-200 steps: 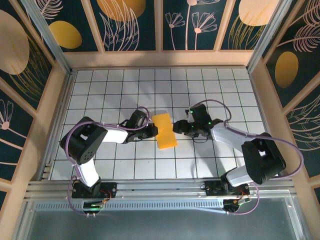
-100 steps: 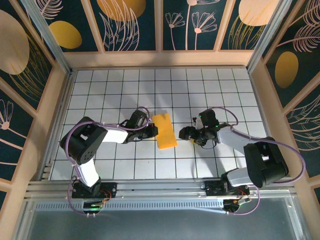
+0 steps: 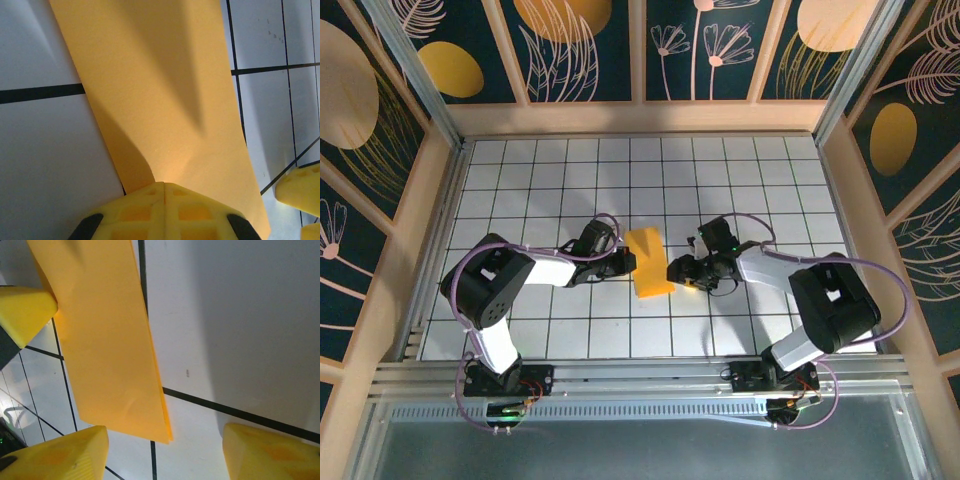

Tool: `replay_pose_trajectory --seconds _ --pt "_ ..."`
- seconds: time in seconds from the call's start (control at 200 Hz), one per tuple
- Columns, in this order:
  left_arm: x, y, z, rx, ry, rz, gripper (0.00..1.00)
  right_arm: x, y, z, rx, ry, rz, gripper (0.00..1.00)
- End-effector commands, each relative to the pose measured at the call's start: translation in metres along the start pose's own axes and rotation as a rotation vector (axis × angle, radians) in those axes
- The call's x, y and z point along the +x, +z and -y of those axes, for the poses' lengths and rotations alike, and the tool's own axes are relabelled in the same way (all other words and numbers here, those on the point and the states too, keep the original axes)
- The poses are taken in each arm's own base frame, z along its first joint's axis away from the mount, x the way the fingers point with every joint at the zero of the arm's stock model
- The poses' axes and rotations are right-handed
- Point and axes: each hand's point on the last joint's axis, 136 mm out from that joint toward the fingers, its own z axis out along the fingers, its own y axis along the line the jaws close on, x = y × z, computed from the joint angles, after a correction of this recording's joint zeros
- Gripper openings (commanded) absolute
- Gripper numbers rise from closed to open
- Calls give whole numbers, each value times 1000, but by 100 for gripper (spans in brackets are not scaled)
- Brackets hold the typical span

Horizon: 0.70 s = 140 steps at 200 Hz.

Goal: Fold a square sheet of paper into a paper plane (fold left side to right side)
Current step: Fold the triangle a second time at the center of the table.

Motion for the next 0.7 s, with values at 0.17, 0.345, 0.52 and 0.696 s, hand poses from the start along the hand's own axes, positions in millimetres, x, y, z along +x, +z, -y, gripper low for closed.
replay_pose_trajectory --seconds 0.17,0.345,0.52,0.696 --pt "20 6 -25 -95 0 -59 0 -6 6 -18 -56 -16 -6 50" --pt "20 6 -25 -95 -2 -59 0 -5 9 -17 -64 -9 -8 49" --pt "20 6 -24 -94 0 -59 0 -2 13 -24 -89 -18 -21 47" --pt "20 6 -23 -90 2 -57 0 -2 15 -29 -111 -17 -26 44"
